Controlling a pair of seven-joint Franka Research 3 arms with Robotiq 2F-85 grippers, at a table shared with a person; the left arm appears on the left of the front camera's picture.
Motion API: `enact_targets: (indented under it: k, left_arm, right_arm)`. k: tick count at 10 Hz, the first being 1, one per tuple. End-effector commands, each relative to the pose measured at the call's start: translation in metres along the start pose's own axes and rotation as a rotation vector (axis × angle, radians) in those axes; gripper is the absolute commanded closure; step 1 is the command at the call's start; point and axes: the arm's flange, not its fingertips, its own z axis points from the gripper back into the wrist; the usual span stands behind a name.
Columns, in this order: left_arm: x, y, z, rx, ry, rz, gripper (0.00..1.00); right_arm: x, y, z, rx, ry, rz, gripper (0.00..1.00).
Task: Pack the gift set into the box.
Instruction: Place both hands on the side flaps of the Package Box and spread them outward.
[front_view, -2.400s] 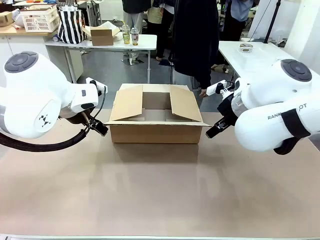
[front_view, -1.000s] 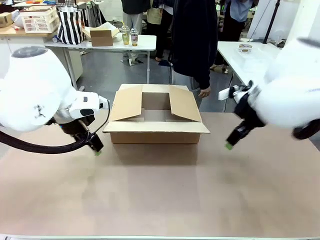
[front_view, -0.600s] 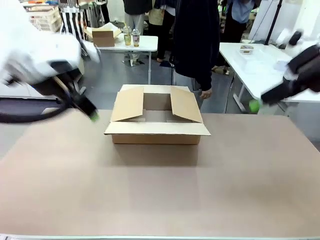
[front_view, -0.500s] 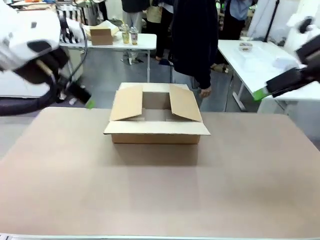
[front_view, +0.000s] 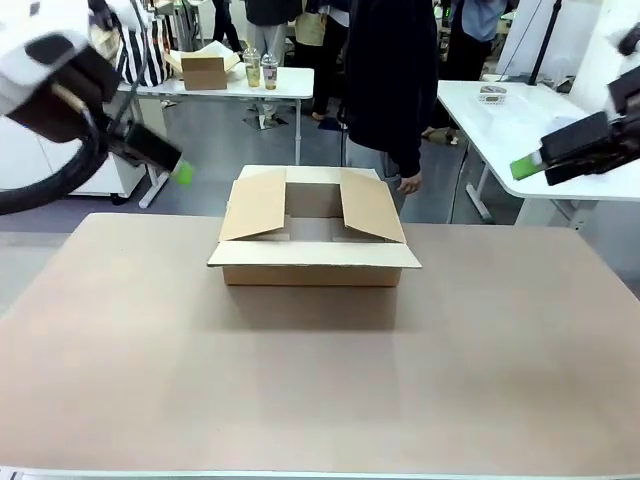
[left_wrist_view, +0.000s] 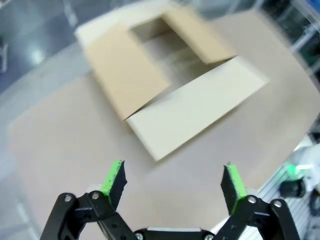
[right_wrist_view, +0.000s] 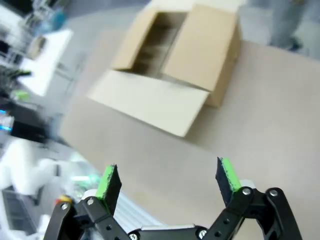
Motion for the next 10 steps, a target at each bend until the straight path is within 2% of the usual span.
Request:
enact_targets:
  k: [1,2,3,4,5,6,7,8,10]
  left_arm:
    - [-0.027,0.029,0.020,-0.512,-0.221,0.188,0.00]
    - [-0.039,0.048,0.026,-0.675,-0.286,0.299,0.00]
    - [-0.052,0.065,0.024,-0.637,-0.249,0.381,0.00]
    - [-0.062,0.072,0.021,-0.601,-0.220,0.438,0.00]
    - [-0.074,0.078,0.021,-0.595,-0.204,0.478,0.00]
    - [-0.081,0.081,0.020,-0.589,-0.218,0.520,0.00]
    - [-0.083,0.076,0.016,-0.509,-0.168,0.551,0.00]
    - [-0.033,0.105,0.036,-0.637,-0.234,0.479,0.00]
    - [-0.033,0.105,0.036,-0.637,-0.234,0.479,0.00]
  right_arm:
    - [0.012,-0.021,0.017,0.527,0.006,-0.501,0.00]
    - [0.013,-0.040,0.023,0.676,-0.095,-0.705,0.00]
    - [0.014,-0.058,0.033,0.835,-0.253,-0.843,0.00]
    - [0.011,-0.070,0.040,0.939,-0.369,-0.825,0.00]
    - [0.009,-0.075,0.041,0.976,-0.403,-0.824,0.00]
    - [0.009,-0.076,0.037,0.972,-0.381,-0.826,0.00]
    - [0.007,-0.068,0.027,0.867,-0.332,-0.755,0.00]
    - [0.010,-0.084,0.056,0.786,-0.221,-0.625,0.00]
    - [0.010,-0.084,0.056,0.786,-0.221,-0.625,0.00]
